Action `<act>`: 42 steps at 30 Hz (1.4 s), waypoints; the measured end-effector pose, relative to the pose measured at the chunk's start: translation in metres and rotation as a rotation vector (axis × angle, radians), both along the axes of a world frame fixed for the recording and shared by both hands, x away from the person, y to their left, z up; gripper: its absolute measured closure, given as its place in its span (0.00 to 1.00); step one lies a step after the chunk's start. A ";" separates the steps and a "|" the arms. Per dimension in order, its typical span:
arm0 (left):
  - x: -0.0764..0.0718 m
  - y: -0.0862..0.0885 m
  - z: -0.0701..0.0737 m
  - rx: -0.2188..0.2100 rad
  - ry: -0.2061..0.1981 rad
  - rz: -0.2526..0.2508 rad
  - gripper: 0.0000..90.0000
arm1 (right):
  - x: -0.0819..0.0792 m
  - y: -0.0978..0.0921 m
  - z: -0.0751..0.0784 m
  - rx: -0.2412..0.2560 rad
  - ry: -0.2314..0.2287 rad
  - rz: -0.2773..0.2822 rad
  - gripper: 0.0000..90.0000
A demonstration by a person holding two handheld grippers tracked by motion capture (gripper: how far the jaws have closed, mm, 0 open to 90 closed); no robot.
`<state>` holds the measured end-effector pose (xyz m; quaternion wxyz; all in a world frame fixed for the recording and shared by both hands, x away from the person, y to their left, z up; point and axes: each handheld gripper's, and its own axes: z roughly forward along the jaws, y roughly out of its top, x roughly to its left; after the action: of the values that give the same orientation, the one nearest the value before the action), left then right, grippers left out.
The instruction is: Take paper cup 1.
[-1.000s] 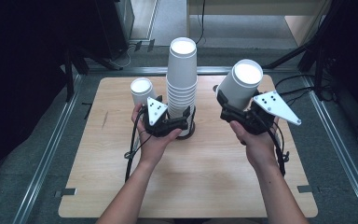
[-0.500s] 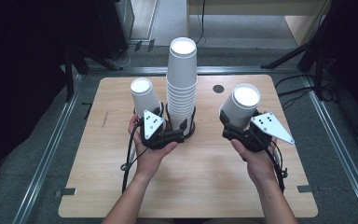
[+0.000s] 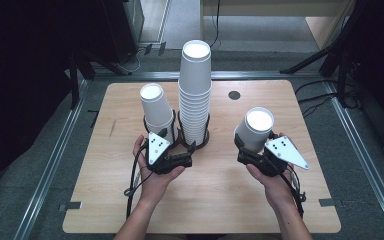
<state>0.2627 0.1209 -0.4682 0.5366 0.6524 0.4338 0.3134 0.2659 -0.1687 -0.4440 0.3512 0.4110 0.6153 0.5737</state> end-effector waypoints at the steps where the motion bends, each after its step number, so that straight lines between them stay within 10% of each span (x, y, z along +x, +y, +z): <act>1: -0.002 0.000 -0.002 0.000 0.003 -0.003 0.02 | -0.001 0.000 -0.002 -0.008 0.002 -0.004 0.15; 19: -0.015 0.003 -0.024 0.002 0.073 -0.070 0.02 | -0.009 0.008 -0.035 -0.169 0.025 0.028 0.15; 32: -0.023 -0.001 -0.015 -0.023 0.080 -0.138 0.02 | -0.018 0.036 -0.054 -0.487 -0.114 0.026 0.15; 42: -0.026 -0.006 -0.010 -0.036 0.078 -0.199 0.02 | -0.020 0.046 -0.061 -0.625 -0.202 0.004 0.15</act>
<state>0.2365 0.1147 -0.4781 0.5594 0.6943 0.3929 0.2249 0.2462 -0.1229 -0.5049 0.5186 0.2233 0.7243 0.3957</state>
